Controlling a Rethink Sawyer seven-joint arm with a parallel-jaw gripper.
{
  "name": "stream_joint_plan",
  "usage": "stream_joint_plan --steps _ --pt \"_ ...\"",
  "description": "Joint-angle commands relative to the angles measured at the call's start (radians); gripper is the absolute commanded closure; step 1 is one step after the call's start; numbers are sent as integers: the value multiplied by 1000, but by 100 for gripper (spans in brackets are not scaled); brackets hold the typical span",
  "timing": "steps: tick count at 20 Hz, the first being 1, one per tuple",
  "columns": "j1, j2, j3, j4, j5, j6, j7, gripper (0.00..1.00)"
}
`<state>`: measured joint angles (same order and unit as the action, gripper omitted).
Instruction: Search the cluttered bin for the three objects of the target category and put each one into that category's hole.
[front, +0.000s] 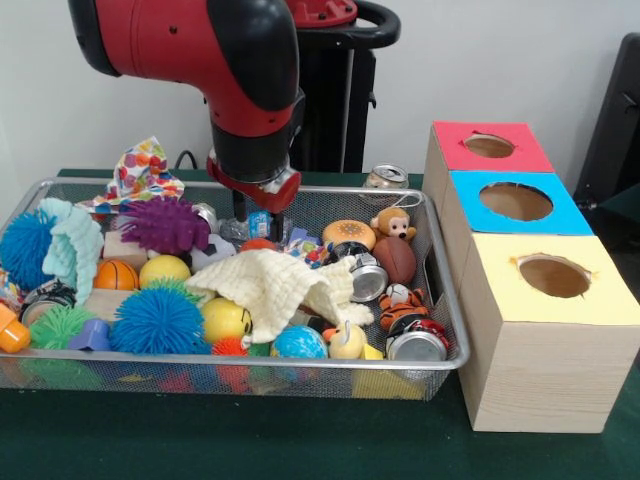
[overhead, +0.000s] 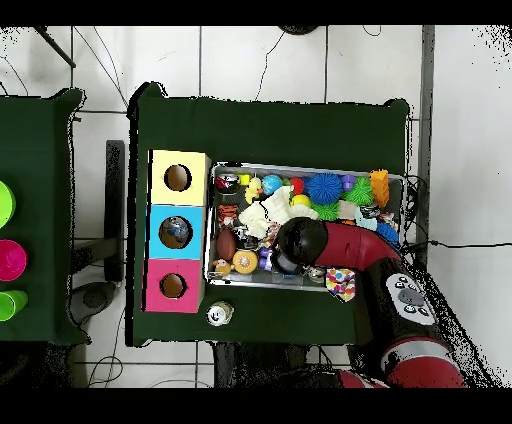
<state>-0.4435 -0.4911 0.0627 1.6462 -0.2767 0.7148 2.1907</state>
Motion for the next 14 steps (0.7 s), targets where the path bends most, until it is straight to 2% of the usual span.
stream_joint_plan --steps 1,6,14 --pt "17 54 5 -31 16 -31 91 0" --pt "48 120 -51 -24 30 -113 191 0" --pt "68 150 -111 -43 53 -95 185 0"
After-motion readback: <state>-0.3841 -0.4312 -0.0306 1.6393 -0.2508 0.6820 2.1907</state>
